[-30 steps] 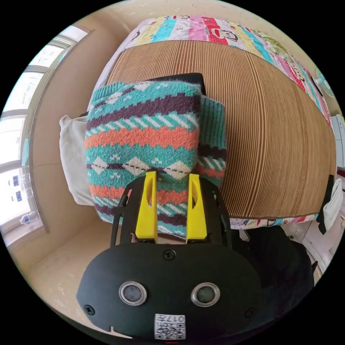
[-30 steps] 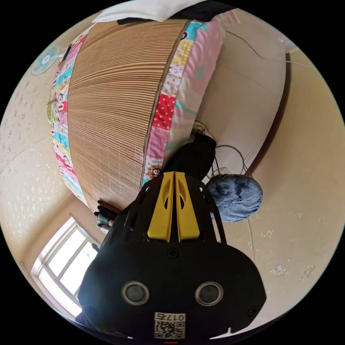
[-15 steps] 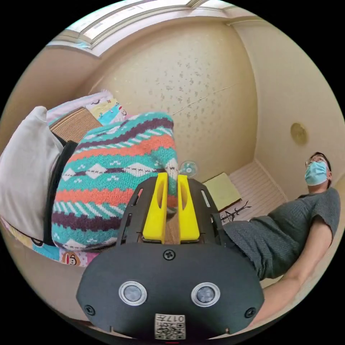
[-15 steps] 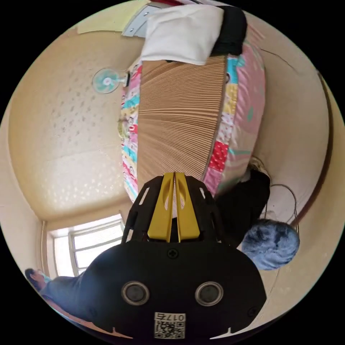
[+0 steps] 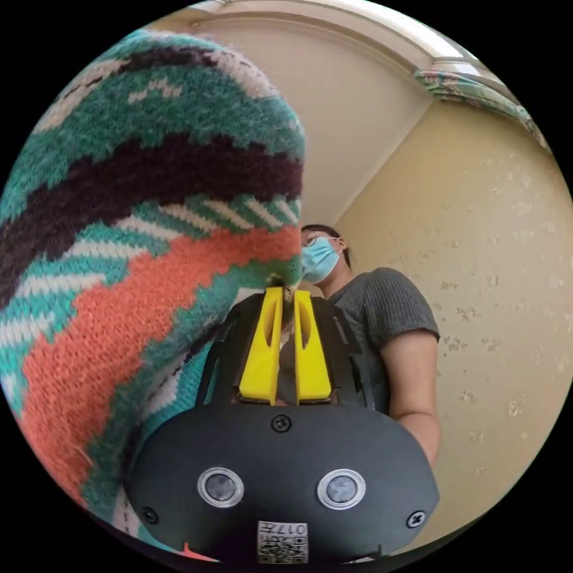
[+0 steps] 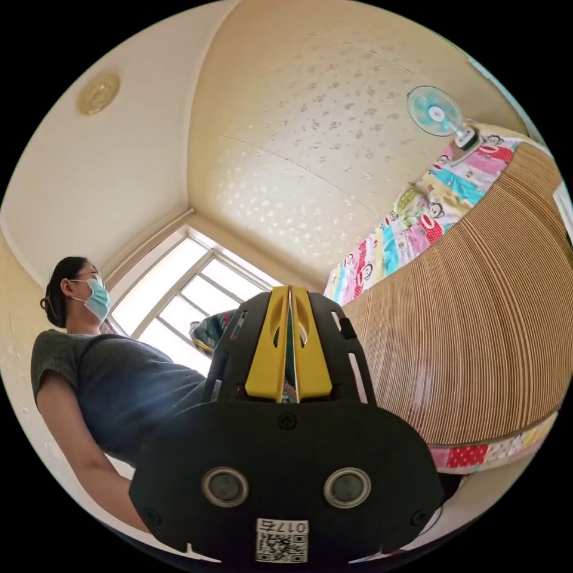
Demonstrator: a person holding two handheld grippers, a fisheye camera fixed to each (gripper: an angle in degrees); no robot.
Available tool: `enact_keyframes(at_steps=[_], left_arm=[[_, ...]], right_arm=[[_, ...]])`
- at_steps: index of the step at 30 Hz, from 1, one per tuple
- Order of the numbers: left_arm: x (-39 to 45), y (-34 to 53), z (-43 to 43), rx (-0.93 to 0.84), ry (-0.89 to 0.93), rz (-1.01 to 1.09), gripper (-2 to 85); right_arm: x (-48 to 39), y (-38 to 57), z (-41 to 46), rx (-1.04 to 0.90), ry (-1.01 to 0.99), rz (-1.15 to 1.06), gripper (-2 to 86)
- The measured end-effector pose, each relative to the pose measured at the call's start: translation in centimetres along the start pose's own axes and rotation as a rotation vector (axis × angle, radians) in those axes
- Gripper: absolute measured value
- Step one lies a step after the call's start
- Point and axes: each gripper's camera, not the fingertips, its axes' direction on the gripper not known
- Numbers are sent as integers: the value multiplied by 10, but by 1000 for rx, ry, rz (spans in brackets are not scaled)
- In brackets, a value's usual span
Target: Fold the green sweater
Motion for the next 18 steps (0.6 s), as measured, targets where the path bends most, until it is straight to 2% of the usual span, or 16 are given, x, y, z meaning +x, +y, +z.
enact_keyframes(at_steps=[2, 6, 8, 10, 12, 14, 18], left_arm=[[2, -2, 62, -237, 32, -24, 27], [3, 22, 138, -469, 167, 22, 21], [-13, 53, 186, -570, 300, -5, 19], [-39, 82, 218, -557, 431, -75, 18], [-73, 114, 237, -459, 565, -183, 17], [-114, 162, 265, -336, 710, -352, 16], [-146, 212, 306, -294, 870, -498, 18]], right_arm=[[-16, -2, 14, -27, -32, -68, 26], [-53, 0, 60, -82, -110, -224, 72], [-68, 4, 89, -145, -109, -277, 106], [-80, 9, 123, -246, -123, -311, 127], [-89, 17, 166, -381, -157, -324, 150], [-92, 25, 194, -448, -183, -339, 174], [-86, 46, 242, -541, -203, -374, 224]])
